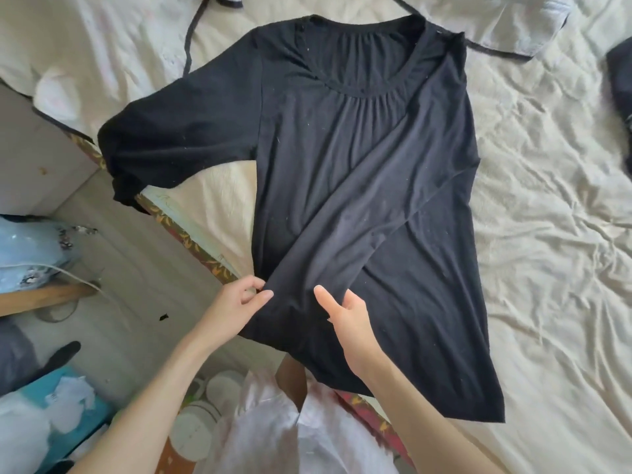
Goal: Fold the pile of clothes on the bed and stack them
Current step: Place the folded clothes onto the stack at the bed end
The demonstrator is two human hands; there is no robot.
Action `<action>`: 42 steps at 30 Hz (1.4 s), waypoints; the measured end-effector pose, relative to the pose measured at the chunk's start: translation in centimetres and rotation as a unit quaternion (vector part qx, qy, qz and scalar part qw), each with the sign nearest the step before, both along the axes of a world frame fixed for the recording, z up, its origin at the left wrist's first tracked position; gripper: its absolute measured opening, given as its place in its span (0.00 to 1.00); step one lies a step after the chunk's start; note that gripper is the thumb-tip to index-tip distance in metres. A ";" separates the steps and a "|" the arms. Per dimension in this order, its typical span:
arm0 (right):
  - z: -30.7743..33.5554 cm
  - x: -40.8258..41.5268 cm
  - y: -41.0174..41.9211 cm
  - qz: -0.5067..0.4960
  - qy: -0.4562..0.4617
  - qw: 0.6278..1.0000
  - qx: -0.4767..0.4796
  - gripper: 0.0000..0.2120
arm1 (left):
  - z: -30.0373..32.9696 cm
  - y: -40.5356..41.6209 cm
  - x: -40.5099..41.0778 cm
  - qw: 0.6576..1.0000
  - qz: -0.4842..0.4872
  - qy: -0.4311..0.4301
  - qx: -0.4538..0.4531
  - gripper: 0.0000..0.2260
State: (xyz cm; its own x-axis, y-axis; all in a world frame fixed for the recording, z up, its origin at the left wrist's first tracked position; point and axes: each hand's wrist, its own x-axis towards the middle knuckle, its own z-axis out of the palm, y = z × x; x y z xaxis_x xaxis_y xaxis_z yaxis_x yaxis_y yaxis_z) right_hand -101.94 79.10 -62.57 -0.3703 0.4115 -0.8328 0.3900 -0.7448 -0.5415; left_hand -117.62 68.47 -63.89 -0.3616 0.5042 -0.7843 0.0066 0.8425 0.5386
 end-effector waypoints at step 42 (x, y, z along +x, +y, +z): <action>-3.0 -14.8 3.7 0.496 -0.265 0.701 0.440 0.34 | -2.3 1.4 -29.2 0.970 0.041 0.235 0.055 0.20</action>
State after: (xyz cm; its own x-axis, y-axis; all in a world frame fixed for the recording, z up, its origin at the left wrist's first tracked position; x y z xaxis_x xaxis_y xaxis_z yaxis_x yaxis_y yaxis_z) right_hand -116.77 82.76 -65.61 -0.5719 0.6108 -0.5476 0.7993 0.5650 -0.2046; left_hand -146.82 69.90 -66.18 -0.7079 0.5303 -0.4665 0.2081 0.7878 0.5797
